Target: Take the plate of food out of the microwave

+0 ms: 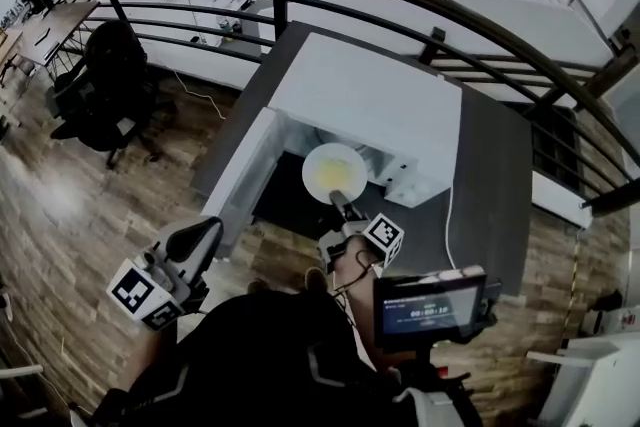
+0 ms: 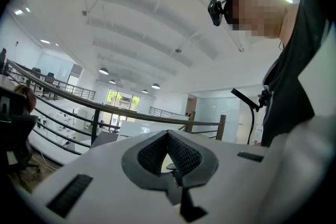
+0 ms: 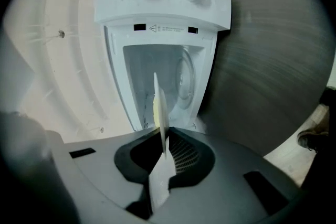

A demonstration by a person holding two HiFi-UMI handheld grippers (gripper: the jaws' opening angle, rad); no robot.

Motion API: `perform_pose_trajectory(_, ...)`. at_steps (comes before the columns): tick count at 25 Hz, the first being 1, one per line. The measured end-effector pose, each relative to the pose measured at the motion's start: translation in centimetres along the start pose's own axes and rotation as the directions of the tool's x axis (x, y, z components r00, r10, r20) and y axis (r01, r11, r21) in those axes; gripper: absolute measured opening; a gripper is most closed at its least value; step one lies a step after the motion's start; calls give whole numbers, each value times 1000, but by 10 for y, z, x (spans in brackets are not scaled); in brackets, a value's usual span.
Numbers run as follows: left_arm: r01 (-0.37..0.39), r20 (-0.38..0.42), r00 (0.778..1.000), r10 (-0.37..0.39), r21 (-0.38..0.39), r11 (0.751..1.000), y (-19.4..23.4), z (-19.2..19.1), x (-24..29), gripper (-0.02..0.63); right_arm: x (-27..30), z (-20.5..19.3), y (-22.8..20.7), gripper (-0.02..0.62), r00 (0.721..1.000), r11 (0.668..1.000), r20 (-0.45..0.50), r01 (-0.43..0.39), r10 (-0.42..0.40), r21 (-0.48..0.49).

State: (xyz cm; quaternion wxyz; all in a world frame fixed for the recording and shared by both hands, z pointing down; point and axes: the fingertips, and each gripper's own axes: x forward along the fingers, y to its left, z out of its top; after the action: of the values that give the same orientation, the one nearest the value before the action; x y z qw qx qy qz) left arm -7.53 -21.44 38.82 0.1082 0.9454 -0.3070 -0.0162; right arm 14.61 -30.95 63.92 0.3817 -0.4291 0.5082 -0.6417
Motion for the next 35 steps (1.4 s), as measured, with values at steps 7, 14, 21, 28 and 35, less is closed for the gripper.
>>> perform_pose_trajectory(7,55,21,998,-55,13,998,-4,1,-3,3,-35,-16,25,25,999,1000,34,-29,29,-7)
perform_pose_trajectory(14,160,57,985,-161,10,987,-10,-1,-6,3,-73,-29,43,25,994,999,98,-46,48,-21)
perform_pose_trajectory(21,262,51,964,-262,7,965,-20,-6,-11,2,-109,-41,58,25,985,998,163,-52,58,-41)
perform_pose_trajectory(28,309,95,948,-305,-35,950,-34,3,-6,3,-132,-54,70,25,984,996,161,-63,72,-59)
perform_pose_trajectory(35,298,100,951,-294,-25,954,-55,13,10,3,-128,-54,90,25,991,989,52,-119,124,-88)
